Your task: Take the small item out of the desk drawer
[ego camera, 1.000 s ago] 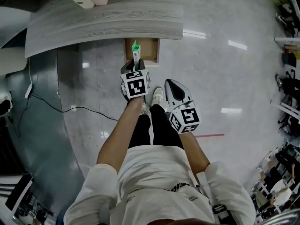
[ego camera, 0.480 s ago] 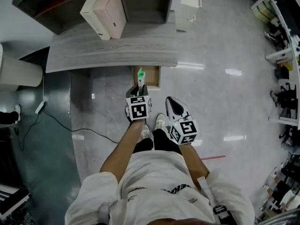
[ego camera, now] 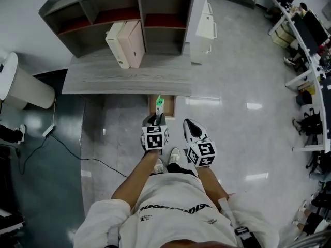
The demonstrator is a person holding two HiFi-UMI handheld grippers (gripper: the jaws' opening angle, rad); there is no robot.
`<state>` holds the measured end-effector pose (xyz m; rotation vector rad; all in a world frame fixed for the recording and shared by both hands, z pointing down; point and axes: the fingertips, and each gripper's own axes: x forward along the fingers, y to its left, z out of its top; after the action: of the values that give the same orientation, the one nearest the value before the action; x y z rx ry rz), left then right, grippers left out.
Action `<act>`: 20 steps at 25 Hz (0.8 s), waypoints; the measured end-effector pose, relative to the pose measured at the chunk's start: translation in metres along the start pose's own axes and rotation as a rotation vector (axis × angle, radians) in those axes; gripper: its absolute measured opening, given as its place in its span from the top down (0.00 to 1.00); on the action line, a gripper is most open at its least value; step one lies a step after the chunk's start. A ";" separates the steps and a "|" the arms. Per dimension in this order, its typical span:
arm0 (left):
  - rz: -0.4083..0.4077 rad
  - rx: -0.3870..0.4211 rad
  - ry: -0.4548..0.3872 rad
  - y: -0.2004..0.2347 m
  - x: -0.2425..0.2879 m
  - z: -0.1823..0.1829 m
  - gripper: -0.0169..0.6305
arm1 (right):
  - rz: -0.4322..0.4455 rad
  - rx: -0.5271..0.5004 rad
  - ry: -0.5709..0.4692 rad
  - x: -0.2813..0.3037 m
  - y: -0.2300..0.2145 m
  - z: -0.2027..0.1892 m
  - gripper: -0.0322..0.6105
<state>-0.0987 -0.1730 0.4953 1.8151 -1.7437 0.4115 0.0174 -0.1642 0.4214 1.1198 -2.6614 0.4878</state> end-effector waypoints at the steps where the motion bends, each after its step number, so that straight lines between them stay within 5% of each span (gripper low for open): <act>1: -0.004 0.000 -0.011 -0.002 -0.007 0.006 0.81 | 0.000 -0.005 -0.006 -0.002 0.001 0.006 0.90; 20: -0.060 0.043 -0.219 -0.012 -0.073 0.068 0.81 | 0.024 -0.067 -0.111 -0.013 0.017 0.071 0.90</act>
<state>-0.1057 -0.1555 0.3962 2.0017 -1.8310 0.2339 0.0092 -0.1714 0.3477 1.1285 -2.7664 0.3473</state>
